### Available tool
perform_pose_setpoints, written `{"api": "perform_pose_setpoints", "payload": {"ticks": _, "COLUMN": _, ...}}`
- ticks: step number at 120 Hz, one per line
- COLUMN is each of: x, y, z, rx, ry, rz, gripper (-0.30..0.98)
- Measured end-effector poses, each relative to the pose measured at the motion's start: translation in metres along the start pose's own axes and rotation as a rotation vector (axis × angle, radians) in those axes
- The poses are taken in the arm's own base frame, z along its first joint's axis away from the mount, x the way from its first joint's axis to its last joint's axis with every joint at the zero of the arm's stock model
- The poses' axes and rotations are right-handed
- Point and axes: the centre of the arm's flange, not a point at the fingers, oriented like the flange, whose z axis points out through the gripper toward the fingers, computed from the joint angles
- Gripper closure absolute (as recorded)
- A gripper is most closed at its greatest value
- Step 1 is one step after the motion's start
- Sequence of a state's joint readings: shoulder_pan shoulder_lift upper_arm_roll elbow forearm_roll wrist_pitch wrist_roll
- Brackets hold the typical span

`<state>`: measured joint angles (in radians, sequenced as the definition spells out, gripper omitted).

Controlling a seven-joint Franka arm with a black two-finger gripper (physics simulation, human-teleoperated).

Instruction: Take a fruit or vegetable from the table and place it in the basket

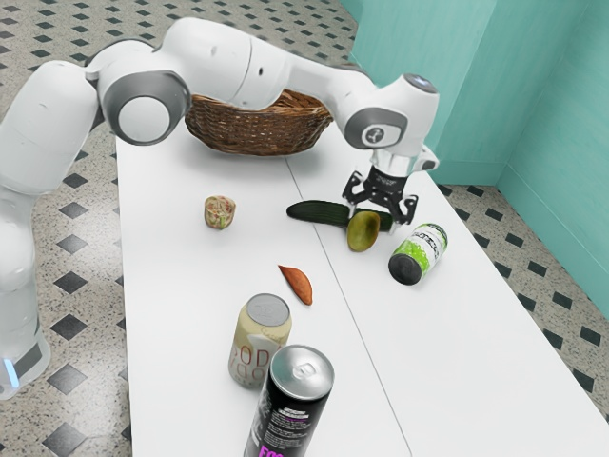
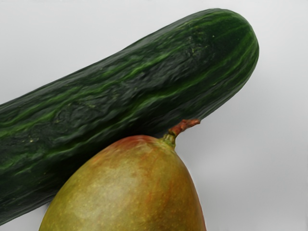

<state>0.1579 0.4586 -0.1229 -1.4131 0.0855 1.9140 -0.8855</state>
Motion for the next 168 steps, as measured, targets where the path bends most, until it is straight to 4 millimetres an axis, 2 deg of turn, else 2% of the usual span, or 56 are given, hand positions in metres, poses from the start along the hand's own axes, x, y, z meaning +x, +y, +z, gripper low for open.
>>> {"api": "perform_pose_setpoints", "payload": {"ticks": 42, "x": 0.0, "y": 0.003, "z": 0.023, "rx": -0.019, "ry": 0.012, "rz": -0.031, "gripper": 0.0}}
{"api": "perform_pose_setpoints", "payload": {"ticks": 62, "x": 0.006, "y": -0.006, "z": 0.032, "rx": -0.01, "ry": 0.012, "rz": -0.054, "gripper": 0.0}}
{"api": "perform_pose_setpoints", "payload": {"ticks": 75, "x": 0.004, "y": -0.008, "z": 0.041, "rx": -0.005, "ry": 0.012, "rz": -0.055, "gripper": 0.2}}
{"api": "perform_pose_setpoints", "payload": {"ticks": 83, "x": 0.004, "y": -0.008, "z": 0.04, "rx": 0.0, "ry": 0.032, "rz": -0.043, "gripper": 0.27}}
{"api": "perform_pose_setpoints", "payload": {"ticks": 94, "x": 0.004, "y": -0.007, "z": 0.032, "rx": -0.001, "ry": 0.056, "rz": -0.031, "gripper": 0.28}}
{"api": "perform_pose_setpoints", "payload": {"ticks": 102, "x": -0.001, "y": -0.004, "z": 0.01, "rx": -0.017, "ry": 0.072, "rz": -0.021, "gripper": 0.29}}
{"api": "perform_pose_setpoints", "payload": {"ticks": 112, "x": -0.018, "y": -0.001, "z": -0.052, "rx": -0.066, "ry": 0.109, "rz": -0.005, "gripper": 0.29}}
{"api": "perform_pose_setpoints", "payload": {"ticks": 123, "x": -0.041, "y": -0.014, "z": -0.127, "rx": -0.108, "ry": 0.149, "rz": -0.001, "gripper": 0.28}}
{"api": "perform_pose_setpoints", "payload": {"ticks": 128, "x": -0.05, "y": -0.023, "z": -0.152, "rx": -0.108, "ry": 0.154, "rz": -0.005, "gripper": 0.28}}
{"api": "perform_pose_setpoints", "payload": {"ticks": 133, "x": -0.057, "y": -0.035, "z": -0.168, "rx": -0.096, "ry": 0.144, "rz": -0.018, "gripper": 0.28}}
{"api": "perform_pose_setpoints", "payload": {"ticks": 142, "x": -0.064, "y": -0.066, "z": -0.2, "rx": -0.067, "ry": 0.125, "rz": -0.063, "gripper": 0.28}}
{"api": "perform_pose_setpoints", "payload": {"ticks": 153, "x": -0.06, "y": -0.121, "z": -0.234, "rx": -0.016, "ry": 0.106, "rz": -0.158, "gripper": 0.28}}
{"api": "perform_pose_setpoints", "payload": {"ticks": 160, "x": -0.053, "y": -0.154, "z": -0.246, "rx": 0.027, "ry": 0.091, "rz": -0.224, "gripper": 0.28}}
{"api": "perform_pose_setpoints", "payload": {"ticks": 168, "x": -0.036, "y": -0.192, "z": -0.249, "rx": 0.082, "ry": 0.07, "rz": -0.304, "gripper": 0.28}}
